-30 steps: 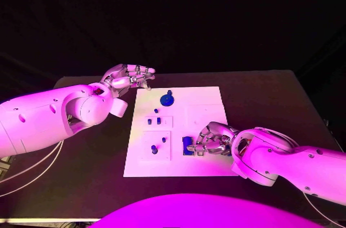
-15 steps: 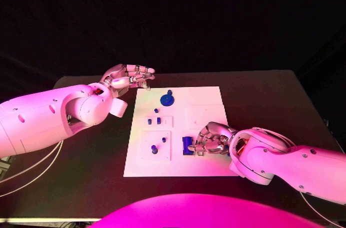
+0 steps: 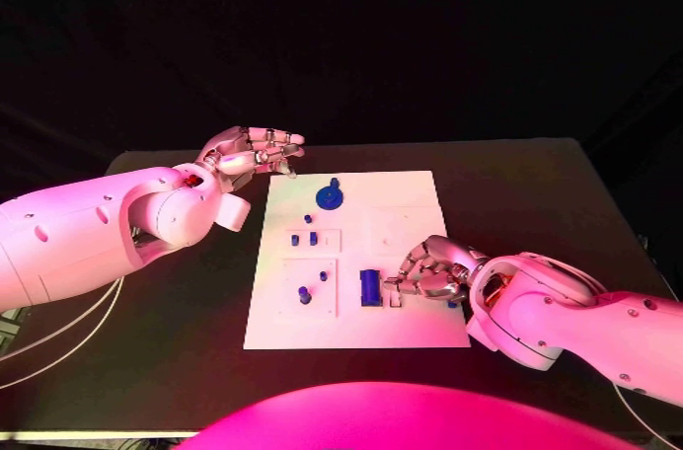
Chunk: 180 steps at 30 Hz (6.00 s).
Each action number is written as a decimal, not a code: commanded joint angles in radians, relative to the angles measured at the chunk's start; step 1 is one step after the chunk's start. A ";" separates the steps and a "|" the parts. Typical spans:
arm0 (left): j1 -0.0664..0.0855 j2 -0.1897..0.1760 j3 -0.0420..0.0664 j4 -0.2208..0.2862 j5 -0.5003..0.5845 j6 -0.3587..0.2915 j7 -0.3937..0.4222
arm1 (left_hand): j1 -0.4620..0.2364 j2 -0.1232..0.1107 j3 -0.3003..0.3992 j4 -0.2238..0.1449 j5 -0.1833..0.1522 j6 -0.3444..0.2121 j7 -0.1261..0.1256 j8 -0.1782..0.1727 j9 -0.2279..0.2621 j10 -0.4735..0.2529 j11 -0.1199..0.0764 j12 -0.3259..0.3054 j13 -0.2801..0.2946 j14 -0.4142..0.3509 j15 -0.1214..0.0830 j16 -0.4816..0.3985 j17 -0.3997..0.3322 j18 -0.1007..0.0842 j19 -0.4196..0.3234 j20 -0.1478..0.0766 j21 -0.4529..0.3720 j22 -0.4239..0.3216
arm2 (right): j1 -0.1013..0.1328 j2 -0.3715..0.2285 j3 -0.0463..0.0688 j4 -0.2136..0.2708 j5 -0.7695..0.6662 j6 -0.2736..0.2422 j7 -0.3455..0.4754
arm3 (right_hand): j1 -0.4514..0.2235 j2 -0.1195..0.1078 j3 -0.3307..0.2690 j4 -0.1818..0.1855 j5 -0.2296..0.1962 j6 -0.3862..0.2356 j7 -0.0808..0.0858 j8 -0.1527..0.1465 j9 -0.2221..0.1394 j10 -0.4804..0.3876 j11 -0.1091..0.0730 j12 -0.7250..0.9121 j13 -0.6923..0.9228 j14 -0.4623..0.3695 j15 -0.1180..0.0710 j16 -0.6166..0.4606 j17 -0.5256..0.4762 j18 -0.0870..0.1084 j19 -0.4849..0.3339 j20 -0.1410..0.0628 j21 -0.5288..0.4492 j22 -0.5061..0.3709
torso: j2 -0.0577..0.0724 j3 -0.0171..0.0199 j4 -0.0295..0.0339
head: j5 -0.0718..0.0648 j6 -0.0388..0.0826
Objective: Assemble the parts on the task board
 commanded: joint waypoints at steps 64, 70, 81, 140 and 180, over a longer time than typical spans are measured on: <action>-0.002 -0.012 -0.003 -0.009 -0.012 0.021 -0.007 | -0.007 0.000 0.002 0.008 0.006 -0.007 0.017 0.008 -0.002 -0.011 -0.001 0.008 -0.002 -0.006 0.001 0.008 0.000 0.012 0.007 0.002 -0.009 -0.004 | -0.060 -0.088 -0.007 -0.072 -0.203 0.183 -0.055 | 0.253 -0.086 0.224 -0.016 -0.176 0.066 -0.019 -0.035 0.005 0.048 -0.009 -0.026 0.191 0.096 -0.007 -0.002 0.220 -0.014 0.022 0.005 -0.009 0.180 | -0.010 -0.0018 -0.0151 | -0.030 0.004; -0.002 -0.011 -0.003 -0.009 -0.015 0.021 -0.008 | -0.007 0.000 0.002 0.008 0.006 -0.007 0.017 0.008 -0.002 -0.011 -0.001 0.008 -0.002 -0.006 0.001 0.008 0.000 0.012 0.007 0.002 -0.009 -0.004 | -0.062 -0.079 -0.007 -0.061 -0.204 0.124 -0.054 | 0.265 -0.126 0.422 -0.057 -0.143 0.066 -0.020 -0.024 0.013 0.049 -0.011 -0.024 0.194 0.097 -0.009 -0.002 0.222 -0.015 0.023 0.001 -0.005 0.181 | -0.010 -0.0011 -0.0141 | -0.031 0.004; -0.002 -0.012 -0.003 -0.006 -0.015 0.015 -0.019 | -0.003 0.000 0.004 0.006 0.007 -0.007 0.017 0.009 -0.002 -0.011 -0.001 0.010 -0.003 -0.007 0.001 0.008 -0.001 0.013 0.008 0.002 -0.010 -0.005 | -0.051 -0.066 -0.002 -0.020 -0.108 -0.056 0.021 | 0.144 -0.164 0.562 -0.102 -0.016 0.050 -0.028 0.022 0.056 0.069 -0.018 0.004 0.215 0.102 -0.015 0.009 0.248 -0.026 0.042 -0.004 0.073 0.197 | -0.010 -0.0025 -0.0133 | -0.027 0.003; -0.002 -0.017 -0.003 0.006 -0.027 0.027 -0.028 | -0.004 0.000 0.006 0.009 0.007 -0.008 0.017 0.011 -0.003 -0.013 0.000 0.013 -0.003 -0.008 0.001 0.009 -0.002 0.012 0.009 0.002 -0.013 -0.006 | -0.057 0.070 -0.001 -0.087 -0.018 0.022 -0.030 | -0.054 -0.160 0.524 -0.037 -0.007 0.076 -0.037 0.047 0.069 0.084 -0.025 0.030 0.235 0.103 -0.021 0.010 0.251 -0.026 0.041 -0.008 0.072 0.196 | -0.009 -0.0016 -0.0145 | -0.029 0.000; -0.002 -0.020 -0.003 -0.001 -0.035 0.073 -0.045 | -0.004 0.006 0.012 0.012 0.009 -0.010 0.018 0.012 -0.003 -0.016 0.000 0.014 -0.005 -0.009 0.001 0.009 -0.003 0.012 0.011 0.002 -0.015 -0.006 | -0.063 0.059 -0.001 -0.061 -0.113 -0.024 -0.019 | -0.176 -0.154 0.426 0.001 0.089 0.083 -0.033 0.046 0.058 0.085 -0.022 0.031 0.237 0.103 -0.018 0.011 0.251 -0.025 0.039 -0.007 0.068 0.195 | -0.009 -0.0005 -0.0148 | -0.028 0.000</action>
